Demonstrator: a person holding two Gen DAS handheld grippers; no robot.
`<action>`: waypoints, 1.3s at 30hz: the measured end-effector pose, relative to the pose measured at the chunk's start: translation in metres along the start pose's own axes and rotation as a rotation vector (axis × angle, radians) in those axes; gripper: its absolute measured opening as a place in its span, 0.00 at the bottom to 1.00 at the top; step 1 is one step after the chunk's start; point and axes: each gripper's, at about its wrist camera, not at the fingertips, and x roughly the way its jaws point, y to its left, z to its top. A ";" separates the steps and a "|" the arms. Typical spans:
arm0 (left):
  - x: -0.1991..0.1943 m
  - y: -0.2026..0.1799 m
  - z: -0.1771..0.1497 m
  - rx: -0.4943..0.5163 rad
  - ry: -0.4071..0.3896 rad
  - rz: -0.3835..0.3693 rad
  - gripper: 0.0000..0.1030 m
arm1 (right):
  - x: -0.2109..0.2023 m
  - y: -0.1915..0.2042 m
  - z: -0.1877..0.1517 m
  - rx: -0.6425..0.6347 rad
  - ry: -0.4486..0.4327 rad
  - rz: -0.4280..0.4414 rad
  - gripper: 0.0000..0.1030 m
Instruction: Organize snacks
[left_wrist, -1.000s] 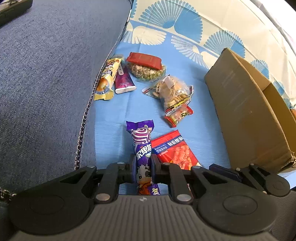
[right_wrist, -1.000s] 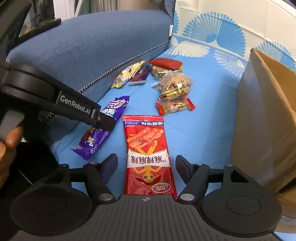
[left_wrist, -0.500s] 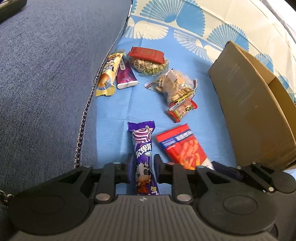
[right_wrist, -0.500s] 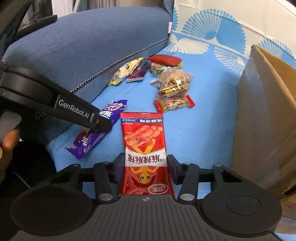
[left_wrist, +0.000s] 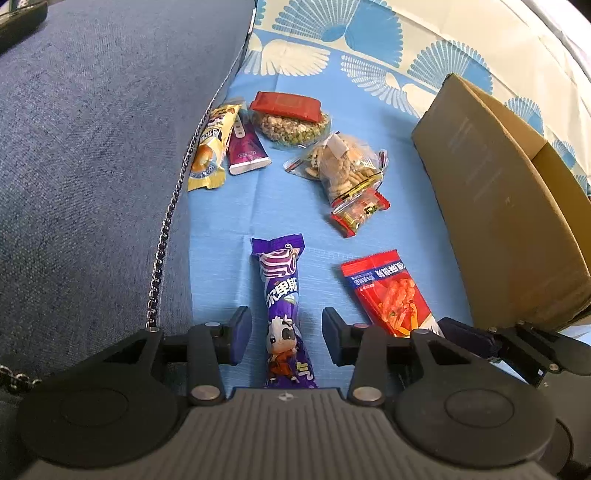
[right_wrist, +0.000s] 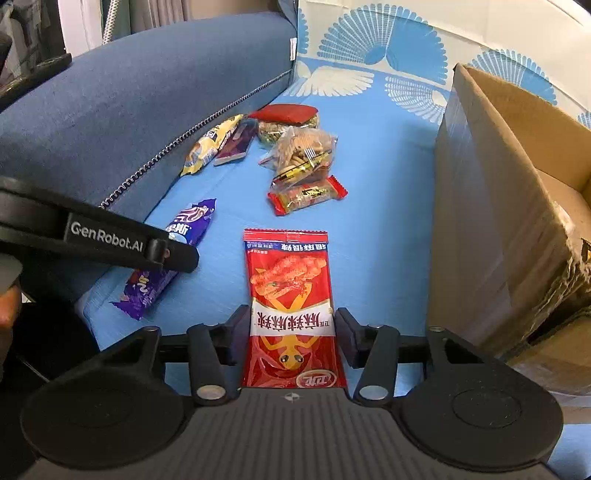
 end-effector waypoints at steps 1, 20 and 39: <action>0.001 0.000 0.000 -0.002 0.003 -0.001 0.45 | 0.001 0.000 0.000 0.000 0.001 0.002 0.51; 0.006 0.000 0.001 0.001 0.018 0.001 0.45 | -0.003 0.006 -0.001 -0.064 -0.044 0.007 0.47; 0.007 -0.003 0.000 0.016 0.016 0.030 0.17 | 0.003 0.005 -0.002 -0.059 -0.016 0.023 0.47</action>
